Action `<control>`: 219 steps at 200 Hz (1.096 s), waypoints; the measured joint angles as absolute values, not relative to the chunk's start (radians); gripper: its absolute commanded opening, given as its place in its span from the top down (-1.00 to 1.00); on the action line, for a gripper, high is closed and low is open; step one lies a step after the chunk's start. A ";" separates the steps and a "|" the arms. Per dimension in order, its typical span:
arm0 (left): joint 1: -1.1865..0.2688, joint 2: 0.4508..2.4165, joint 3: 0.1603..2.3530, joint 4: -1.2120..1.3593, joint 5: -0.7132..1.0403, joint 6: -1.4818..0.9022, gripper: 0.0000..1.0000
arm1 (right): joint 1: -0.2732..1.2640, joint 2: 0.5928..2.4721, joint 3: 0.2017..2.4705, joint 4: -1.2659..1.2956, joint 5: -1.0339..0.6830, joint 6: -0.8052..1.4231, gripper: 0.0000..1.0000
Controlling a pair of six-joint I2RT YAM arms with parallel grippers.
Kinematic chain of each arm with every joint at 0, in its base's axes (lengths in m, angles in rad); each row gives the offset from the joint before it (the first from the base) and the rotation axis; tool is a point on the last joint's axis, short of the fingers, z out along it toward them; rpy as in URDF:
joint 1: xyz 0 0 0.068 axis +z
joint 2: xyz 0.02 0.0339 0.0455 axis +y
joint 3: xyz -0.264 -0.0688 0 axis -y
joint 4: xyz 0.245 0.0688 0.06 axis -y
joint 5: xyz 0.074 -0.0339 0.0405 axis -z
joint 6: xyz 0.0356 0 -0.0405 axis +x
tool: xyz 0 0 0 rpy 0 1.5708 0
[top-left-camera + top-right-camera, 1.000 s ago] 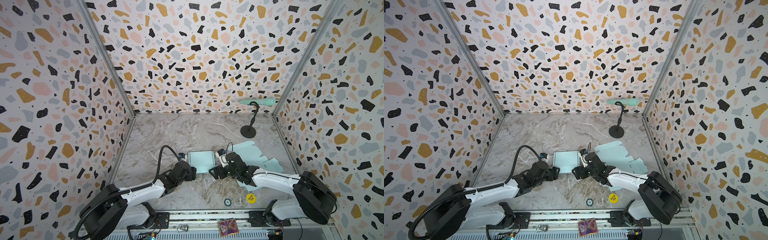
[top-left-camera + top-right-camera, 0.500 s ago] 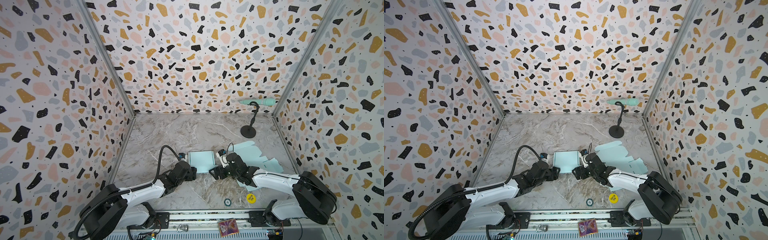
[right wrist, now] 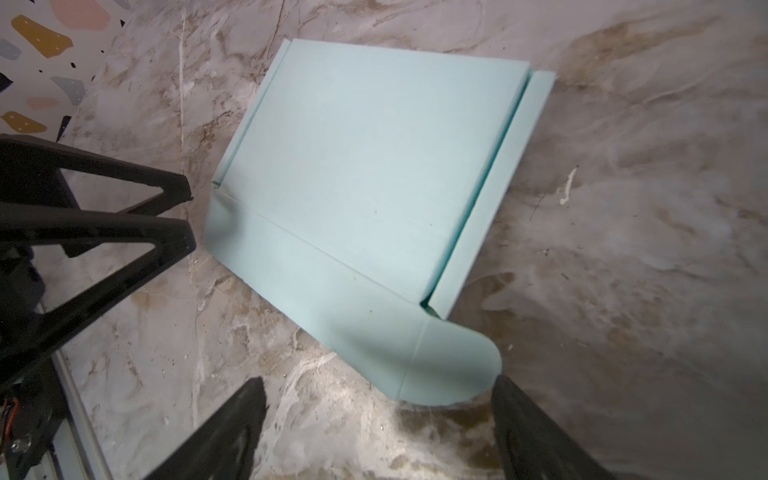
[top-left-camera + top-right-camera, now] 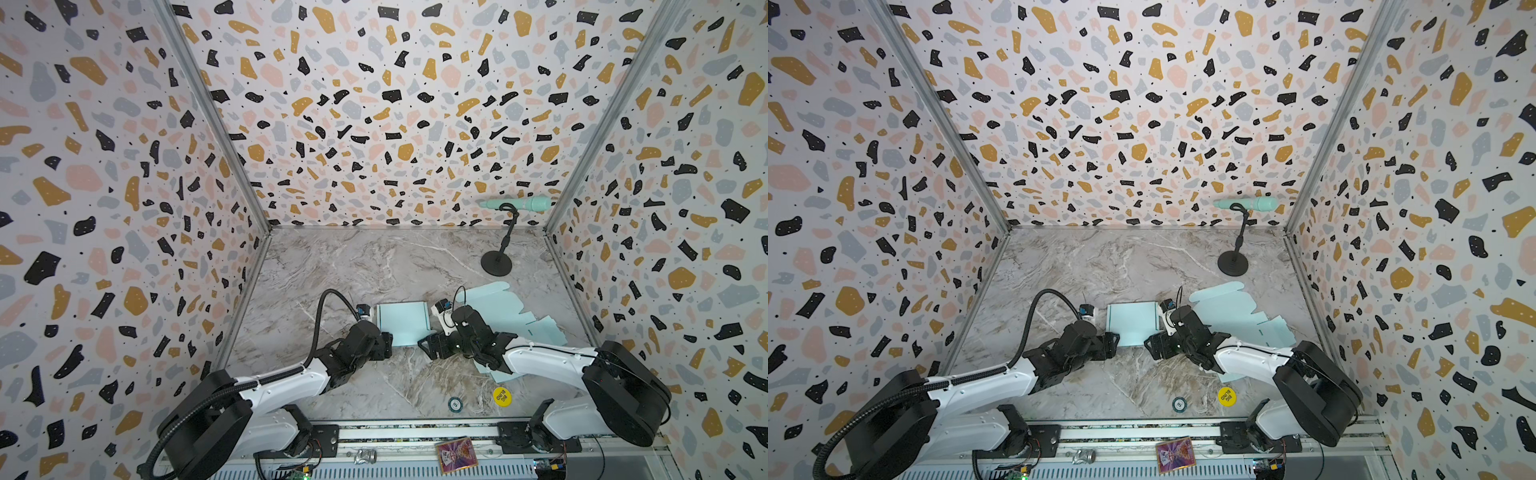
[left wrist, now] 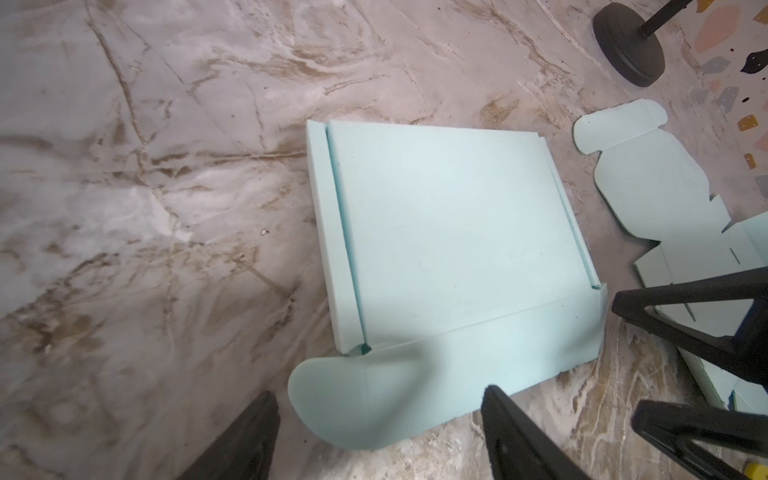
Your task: Fold the paper box
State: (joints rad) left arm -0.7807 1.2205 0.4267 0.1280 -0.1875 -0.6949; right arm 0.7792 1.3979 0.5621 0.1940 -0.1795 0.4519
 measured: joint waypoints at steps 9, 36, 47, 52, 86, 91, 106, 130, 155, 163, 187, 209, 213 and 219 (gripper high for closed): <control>-0.780 1.232 0.429 0.128 -0.187 -0.691 -0.57 | 0.781 1.402 0.562 0.194 -0.181 0.452 -0.69; -0.780 1.267 0.440 0.131 -0.180 -0.680 -0.55 | 0.781 1.427 0.577 0.194 -0.189 0.452 -0.68; -0.780 1.279 0.442 0.136 -0.175 -0.674 -0.52 | 0.781 1.433 0.581 0.195 -0.191 0.452 -0.67; -0.780 1.286 0.442 0.139 -0.173 -0.673 -0.50 | 0.781 1.435 0.582 0.194 -0.191 0.452 -0.67; -0.779 1.324 0.453 0.144 -0.147 -0.665 -0.39 | 0.786 1.447 0.603 0.192 -0.196 0.451 -0.65; -0.778 1.326 0.455 0.146 -0.142 -0.666 -0.39 | 0.787 1.448 0.607 0.192 -0.199 0.451 -0.65; -0.778 1.327 0.458 0.160 -0.131 -0.666 -0.38 | 0.791 1.454 0.614 0.195 -0.207 0.451 -0.65; -0.777 1.327 0.459 0.168 -0.116 -0.666 -0.36 | 0.801 1.478 0.626 0.197 -0.222 0.451 -0.65; -0.776 1.332 0.459 0.175 -0.108 -0.666 -0.35 | 0.812 1.506 0.630 0.210 -0.241 0.452 -0.64; -0.775 1.333 0.459 0.178 -0.107 -0.666 -0.35 | 0.817 1.511 0.630 0.210 -0.245 0.452 -0.64; -0.775 1.338 0.460 0.181 -0.105 -0.666 -0.34 | 0.825 1.514 0.639 0.209 -0.253 0.452 -0.63; -0.775 1.336 0.464 0.181 -0.105 -0.666 -0.34 | 0.825 1.504 0.646 0.205 -0.249 0.451 -0.63; -0.775 1.335 0.464 0.181 -0.105 -0.666 -0.34 | 0.825 1.500 0.646 0.200 -0.247 0.451 -0.64; -0.775 1.332 0.464 0.179 -0.105 -0.666 -0.36 | 0.823 1.491 0.646 0.192 -0.243 0.451 -0.64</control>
